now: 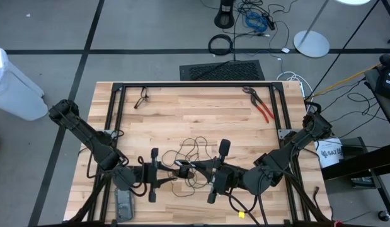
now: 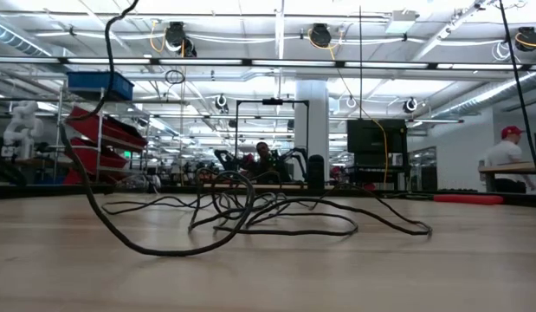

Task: Coil cords
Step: Coil the black wire onto the spool

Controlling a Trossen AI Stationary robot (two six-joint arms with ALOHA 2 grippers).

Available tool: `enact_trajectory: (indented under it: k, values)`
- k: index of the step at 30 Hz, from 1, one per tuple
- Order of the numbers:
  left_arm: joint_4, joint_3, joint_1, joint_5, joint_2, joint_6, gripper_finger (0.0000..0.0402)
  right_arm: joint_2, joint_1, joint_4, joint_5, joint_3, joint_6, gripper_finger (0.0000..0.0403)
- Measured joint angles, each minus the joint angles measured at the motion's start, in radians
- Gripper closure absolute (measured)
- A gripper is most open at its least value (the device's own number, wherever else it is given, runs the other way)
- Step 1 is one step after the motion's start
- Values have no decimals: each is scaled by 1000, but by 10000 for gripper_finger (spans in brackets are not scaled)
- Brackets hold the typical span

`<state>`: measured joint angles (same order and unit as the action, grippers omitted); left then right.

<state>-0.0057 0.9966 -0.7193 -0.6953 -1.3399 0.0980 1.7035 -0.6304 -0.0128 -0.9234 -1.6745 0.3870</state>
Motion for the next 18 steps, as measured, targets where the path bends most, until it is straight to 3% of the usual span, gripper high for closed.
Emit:
enact_trajectory:
  k: [9,13,18]
  values:
    - [0,0,0,-12,0,-7,389,0,0,0,0,0,0,403]
    - [0,0,0,-24,0,-8,392,0,0,0,0,0,0,403]
    - [0,0,17,-117,0,1,397,0,5,1,5,0,-38,403]
